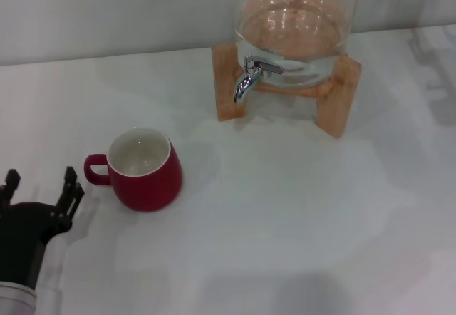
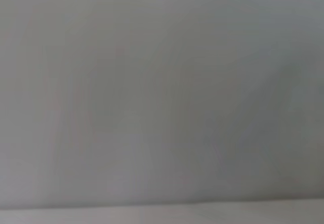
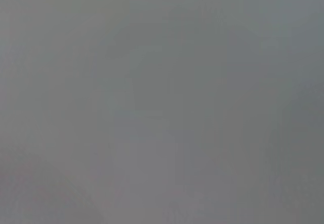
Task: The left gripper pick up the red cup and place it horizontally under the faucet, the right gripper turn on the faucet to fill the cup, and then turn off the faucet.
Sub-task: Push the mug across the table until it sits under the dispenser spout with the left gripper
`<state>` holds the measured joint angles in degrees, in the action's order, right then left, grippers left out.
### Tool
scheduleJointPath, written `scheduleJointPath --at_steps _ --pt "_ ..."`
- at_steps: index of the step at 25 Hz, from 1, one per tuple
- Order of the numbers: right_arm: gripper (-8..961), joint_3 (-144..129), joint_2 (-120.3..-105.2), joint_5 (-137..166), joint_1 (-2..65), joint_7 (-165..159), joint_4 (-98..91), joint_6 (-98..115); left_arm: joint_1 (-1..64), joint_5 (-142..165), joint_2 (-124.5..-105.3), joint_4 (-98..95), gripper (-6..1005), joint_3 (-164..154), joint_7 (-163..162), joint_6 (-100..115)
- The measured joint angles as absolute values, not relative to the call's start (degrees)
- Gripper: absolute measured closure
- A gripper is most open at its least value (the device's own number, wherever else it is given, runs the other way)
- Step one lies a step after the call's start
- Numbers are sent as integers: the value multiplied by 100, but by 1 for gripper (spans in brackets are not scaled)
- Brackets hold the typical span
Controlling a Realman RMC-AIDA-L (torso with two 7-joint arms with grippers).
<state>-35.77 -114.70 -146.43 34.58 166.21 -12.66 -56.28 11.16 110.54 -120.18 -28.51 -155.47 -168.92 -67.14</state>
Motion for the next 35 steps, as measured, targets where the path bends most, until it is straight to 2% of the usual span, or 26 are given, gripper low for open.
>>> scheduleJointPath --at_steps 35 --pt "277 -3613 -11488 -14625 3383 16619 -1345 -5669 1113 10851 -11996 -2944 124 -15670 -15855 -6305"
